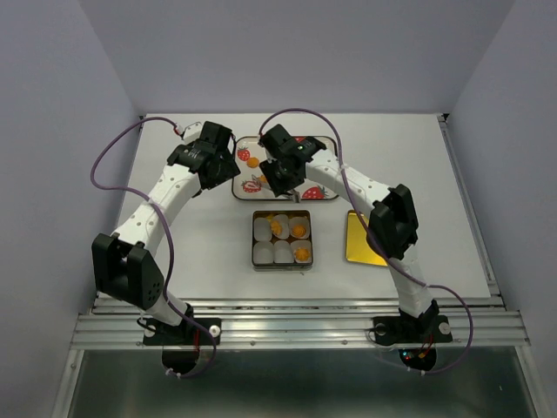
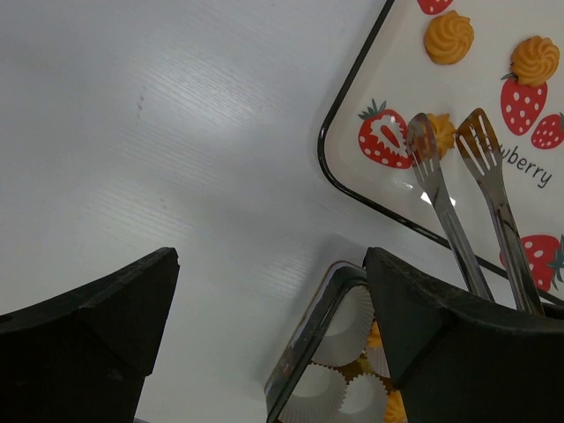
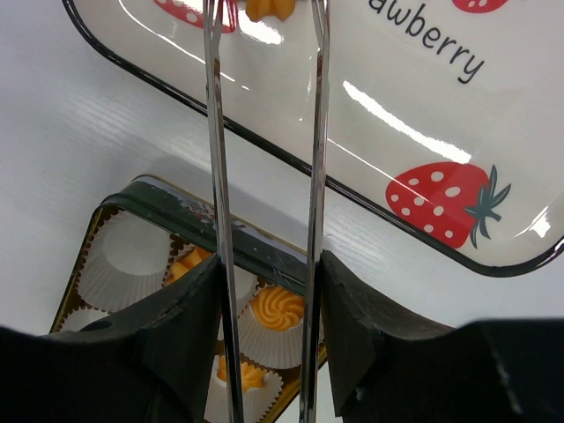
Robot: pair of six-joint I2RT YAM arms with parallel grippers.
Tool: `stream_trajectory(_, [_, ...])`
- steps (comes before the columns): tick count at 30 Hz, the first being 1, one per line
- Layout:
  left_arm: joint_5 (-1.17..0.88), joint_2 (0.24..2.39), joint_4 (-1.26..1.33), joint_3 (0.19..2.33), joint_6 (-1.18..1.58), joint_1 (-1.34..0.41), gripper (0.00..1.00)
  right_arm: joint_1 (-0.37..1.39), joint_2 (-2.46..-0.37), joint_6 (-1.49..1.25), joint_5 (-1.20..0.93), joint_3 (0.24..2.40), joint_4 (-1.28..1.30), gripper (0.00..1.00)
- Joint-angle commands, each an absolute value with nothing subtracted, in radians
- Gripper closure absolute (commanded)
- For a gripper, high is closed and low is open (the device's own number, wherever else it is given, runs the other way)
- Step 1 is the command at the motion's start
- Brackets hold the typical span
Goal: Pack the cookies
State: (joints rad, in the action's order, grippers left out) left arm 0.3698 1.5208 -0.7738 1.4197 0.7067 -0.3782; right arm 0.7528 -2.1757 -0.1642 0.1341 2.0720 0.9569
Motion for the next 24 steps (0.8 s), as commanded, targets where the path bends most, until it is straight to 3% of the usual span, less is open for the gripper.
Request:
stream_trajectory(1, [0.388, 1.488, -0.769, 1.414, 0.693, -0.373, 0.01, 0.749, -2.198, -0.153, 0.12, 2.132, 0.913, 0.5])
stream_trajectory(10, [0.39, 1.491, -0.769, 1.425, 0.69, -0.371, 0.01, 0.749, -2.184, -0.153, 0.159, 2.14, 0.911, 0.59])
stream_trajectory(24, [0.385, 1.503, -0.761, 1.445, 0.69, -0.371, 0.01, 0.749, -2.065, -0.169, 0.193, 2.139, 0.877, 0.6])
